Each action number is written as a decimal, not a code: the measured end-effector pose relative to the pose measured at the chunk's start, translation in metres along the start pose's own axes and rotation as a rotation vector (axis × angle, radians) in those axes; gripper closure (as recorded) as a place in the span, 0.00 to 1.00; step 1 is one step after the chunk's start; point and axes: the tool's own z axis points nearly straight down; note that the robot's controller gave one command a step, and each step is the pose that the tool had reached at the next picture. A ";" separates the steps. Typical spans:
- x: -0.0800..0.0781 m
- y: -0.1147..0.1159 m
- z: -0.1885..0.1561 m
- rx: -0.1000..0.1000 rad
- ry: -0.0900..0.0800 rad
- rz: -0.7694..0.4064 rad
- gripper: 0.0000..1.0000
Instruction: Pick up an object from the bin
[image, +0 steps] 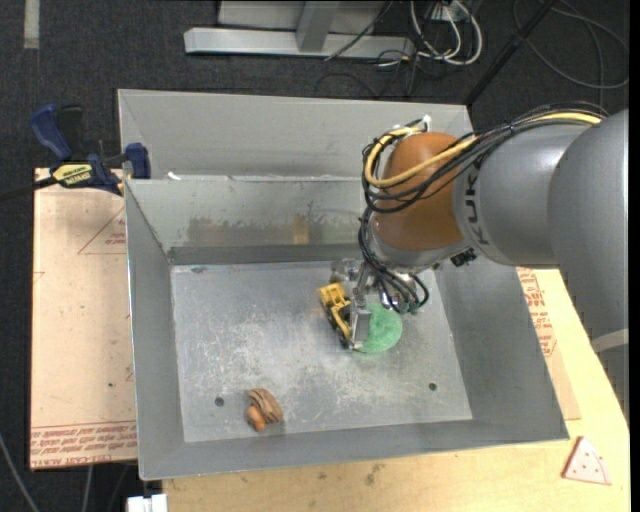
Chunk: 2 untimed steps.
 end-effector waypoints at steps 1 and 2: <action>-0.005 -0.011 0.004 -0.003 0.000 0.007 1.00; -0.003 -0.014 0.004 -0.001 -0.005 -0.001 1.00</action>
Offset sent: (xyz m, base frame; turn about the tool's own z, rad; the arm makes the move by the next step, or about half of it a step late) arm -0.0047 -0.0025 -0.0089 -0.0162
